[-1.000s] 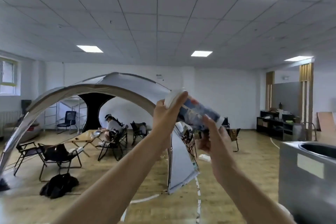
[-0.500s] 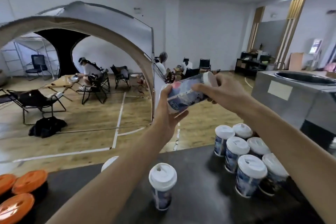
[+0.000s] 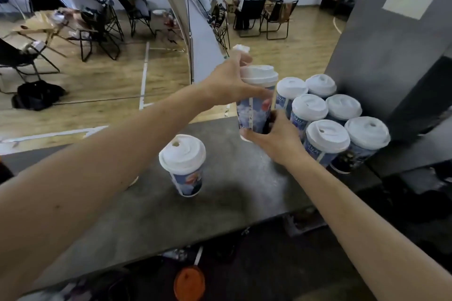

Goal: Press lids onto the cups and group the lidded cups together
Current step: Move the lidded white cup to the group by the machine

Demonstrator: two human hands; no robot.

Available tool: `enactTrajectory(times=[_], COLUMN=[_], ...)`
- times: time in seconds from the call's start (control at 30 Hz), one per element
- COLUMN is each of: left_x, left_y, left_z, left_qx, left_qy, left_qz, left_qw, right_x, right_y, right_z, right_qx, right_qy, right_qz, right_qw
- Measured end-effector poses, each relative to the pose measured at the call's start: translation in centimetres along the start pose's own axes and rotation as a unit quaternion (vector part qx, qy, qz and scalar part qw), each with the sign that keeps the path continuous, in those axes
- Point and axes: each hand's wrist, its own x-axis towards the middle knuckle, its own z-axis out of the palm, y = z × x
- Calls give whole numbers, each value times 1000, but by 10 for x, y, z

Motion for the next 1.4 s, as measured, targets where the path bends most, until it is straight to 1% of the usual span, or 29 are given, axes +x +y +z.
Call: enactTrajectory(times=[0.13,0.23,0.4,0.53,0.63,0.73,0.9,1.1,1.2,1.3,1.4], left_x=[20,36,60,83,100,116,127,126,122,109,82], left_y=[-20,-32,-49,-58,-61,-64,-69,-69,-64,-58,-53], left_z=[18,25,44,60,71,75,77,78,75,64,44], left_qx=[141,187,202,204,200,201,191,187,207,221,264], left_qy=[-77,-105,-95,-107,-117,-117,-122,-126,-130,-116,-89], left_qz=[-14,-16,0,12,16,19,18,18,26,44,60], left_qw=[987,977,975,973,973,972,974,974,969,967,959], right_x=[11,23,46,66,77,80,68,46,37,28,15], right_y=[40,60,84,97,104,112,120,123,124,124,123], right_z=[24,42,56,64,69,74,72,67,65,65,65], right_qx=[19,33,37,54,66,75,71,59,39,27,17], right_qy=[35,48,85,126,141,157,123,120,120,100,82], right_qz=[8,22,23,36,58,56,61,10,-12,-27,-41], right_qw=[999,998,995,990,986,983,988,991,992,994,996])
